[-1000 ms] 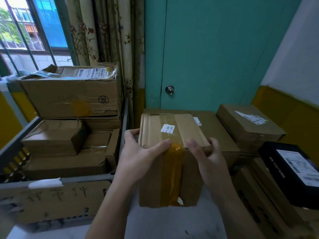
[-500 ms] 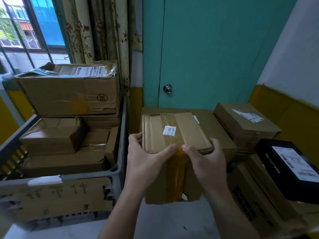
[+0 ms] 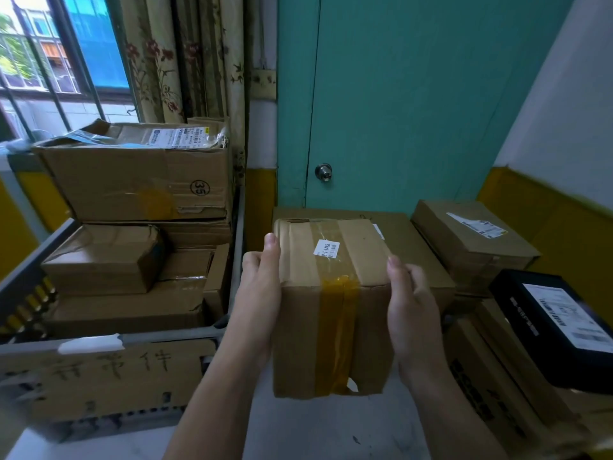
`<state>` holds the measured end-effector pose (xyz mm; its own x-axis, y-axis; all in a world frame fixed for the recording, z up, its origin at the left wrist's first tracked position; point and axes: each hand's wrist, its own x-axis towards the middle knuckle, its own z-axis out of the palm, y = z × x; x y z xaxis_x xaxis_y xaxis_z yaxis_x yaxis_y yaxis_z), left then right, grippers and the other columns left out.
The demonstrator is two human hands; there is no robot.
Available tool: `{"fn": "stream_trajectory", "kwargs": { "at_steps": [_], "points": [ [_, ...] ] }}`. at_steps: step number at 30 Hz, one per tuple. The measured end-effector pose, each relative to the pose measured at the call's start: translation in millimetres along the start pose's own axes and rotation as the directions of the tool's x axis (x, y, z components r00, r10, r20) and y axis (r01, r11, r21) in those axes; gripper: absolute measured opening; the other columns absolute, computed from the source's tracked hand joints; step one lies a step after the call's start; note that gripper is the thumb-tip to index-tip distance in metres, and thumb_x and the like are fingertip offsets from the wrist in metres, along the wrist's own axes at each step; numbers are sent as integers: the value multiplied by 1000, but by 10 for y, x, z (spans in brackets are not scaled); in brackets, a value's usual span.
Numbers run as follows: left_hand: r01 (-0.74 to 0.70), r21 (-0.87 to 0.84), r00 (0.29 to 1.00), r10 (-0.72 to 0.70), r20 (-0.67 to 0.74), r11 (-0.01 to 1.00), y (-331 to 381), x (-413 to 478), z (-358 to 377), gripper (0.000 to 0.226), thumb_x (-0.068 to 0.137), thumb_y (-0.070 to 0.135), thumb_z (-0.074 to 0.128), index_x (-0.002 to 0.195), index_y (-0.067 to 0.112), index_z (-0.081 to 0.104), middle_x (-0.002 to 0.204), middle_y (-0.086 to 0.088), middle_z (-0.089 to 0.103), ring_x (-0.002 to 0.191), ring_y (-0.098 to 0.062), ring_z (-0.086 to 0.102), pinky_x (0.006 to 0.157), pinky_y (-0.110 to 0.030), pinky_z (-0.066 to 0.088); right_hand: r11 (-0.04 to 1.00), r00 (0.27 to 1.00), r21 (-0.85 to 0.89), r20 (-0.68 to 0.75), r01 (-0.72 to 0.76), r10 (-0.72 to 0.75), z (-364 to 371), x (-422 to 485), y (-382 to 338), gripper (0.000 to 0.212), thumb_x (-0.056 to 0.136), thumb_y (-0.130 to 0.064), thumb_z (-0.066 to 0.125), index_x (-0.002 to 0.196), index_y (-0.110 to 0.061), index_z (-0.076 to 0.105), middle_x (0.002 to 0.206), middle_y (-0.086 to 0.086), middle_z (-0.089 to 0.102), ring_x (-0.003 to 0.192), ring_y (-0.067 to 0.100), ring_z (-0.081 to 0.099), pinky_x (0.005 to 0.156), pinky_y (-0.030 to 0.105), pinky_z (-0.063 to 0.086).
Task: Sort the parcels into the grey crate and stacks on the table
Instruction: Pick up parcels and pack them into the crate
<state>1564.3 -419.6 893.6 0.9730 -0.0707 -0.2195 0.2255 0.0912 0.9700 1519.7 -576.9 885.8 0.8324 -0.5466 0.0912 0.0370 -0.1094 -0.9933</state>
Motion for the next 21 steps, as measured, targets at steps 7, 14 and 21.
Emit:
{"fn": "stream_trajectory", "kwargs": {
  "at_steps": [7,14,21],
  "points": [
    [68,-94,996,-62,58,993,-5,1,-161,82,76,74,58,143,29,47,125,-8,64,107,-27,66,82,-42,55,1000,998,13,63,-11,11,-154,54,-152,27,88,-45,57,105,-24,60,98,-2,62,92,18,62,80,44,56],
    [105,-128,992,-94,89,986,30,-23,-211,54,84,55,63,131,32,49,117,-8,63,101,-30,67,78,-44,57,999,982,-35,188,11,-4,-198,-21,-233,31,76,-53,73,98,-31,66,93,-7,65,90,15,64,76,40,58],
    [1,-182,994,19,105,983,54,-57,-205,76,70,56,71,137,42,39,124,-5,59,105,-28,66,80,-46,59,999,990,-17,136,-48,50,-277,-18,-297,55,60,-55,74,102,-22,61,97,0,69,90,16,68,81,43,57]
  ]
}}
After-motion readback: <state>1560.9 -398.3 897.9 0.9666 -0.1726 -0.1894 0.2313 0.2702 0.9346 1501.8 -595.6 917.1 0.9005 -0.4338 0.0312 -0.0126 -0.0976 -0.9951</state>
